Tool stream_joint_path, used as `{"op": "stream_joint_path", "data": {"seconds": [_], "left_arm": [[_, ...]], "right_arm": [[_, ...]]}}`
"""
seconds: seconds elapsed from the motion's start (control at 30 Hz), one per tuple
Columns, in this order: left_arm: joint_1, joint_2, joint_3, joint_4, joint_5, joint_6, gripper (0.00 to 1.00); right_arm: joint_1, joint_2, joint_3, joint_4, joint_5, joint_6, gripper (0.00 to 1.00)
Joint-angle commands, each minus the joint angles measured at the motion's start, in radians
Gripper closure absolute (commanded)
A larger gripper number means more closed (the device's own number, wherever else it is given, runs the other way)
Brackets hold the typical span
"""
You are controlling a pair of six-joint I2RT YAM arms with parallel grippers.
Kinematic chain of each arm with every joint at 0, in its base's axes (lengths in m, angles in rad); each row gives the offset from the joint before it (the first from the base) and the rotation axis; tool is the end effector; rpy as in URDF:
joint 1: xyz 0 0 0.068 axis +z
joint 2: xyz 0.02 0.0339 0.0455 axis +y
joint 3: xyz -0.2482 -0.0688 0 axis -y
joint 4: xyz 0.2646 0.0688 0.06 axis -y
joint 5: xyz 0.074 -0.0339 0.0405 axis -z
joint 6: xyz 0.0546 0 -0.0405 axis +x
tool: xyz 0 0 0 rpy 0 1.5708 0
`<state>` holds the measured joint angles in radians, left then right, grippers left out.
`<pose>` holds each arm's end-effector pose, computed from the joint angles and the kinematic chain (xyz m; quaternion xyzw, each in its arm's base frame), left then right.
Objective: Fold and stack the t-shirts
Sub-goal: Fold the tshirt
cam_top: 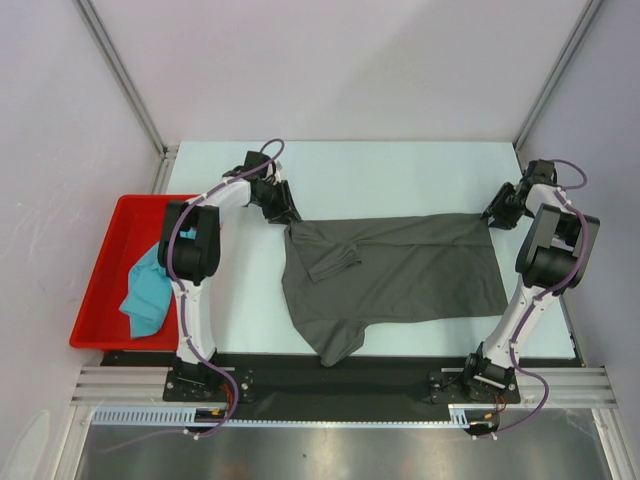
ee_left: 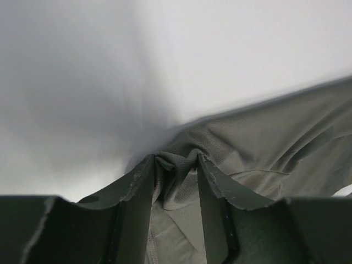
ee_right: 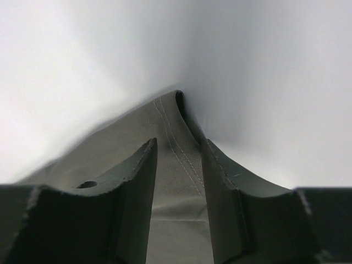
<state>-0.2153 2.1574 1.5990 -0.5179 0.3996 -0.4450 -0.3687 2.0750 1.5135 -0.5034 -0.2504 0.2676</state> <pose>0.4571 -0.1217 0.1215 -0.0606 0.9496 -0.2598 0.1645 0.4315 -0.1522 0.1297 0.2708 0.9222 0.1082 0.2541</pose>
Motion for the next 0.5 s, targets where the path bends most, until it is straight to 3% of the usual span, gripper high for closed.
{"op": "stream_joint_path", "data": {"seconds": [0.0,0.33,0.47], "left_arm": [[0.005,-0.024,0.001,0.012,0.028,0.006,0.60],[0.005,-0.025,-0.005,0.013,0.028,0.003,0.67],[0.005,-0.030,-0.010,0.016,0.025,0.002,0.74]], "right_arm": [[-0.001,0.016,0.040,0.019,-0.018,-0.011,0.57],[-0.001,0.036,0.083,0.011,0.016,-0.011,0.65],[-0.001,0.057,0.106,0.005,0.008,-0.007,0.69]]}}
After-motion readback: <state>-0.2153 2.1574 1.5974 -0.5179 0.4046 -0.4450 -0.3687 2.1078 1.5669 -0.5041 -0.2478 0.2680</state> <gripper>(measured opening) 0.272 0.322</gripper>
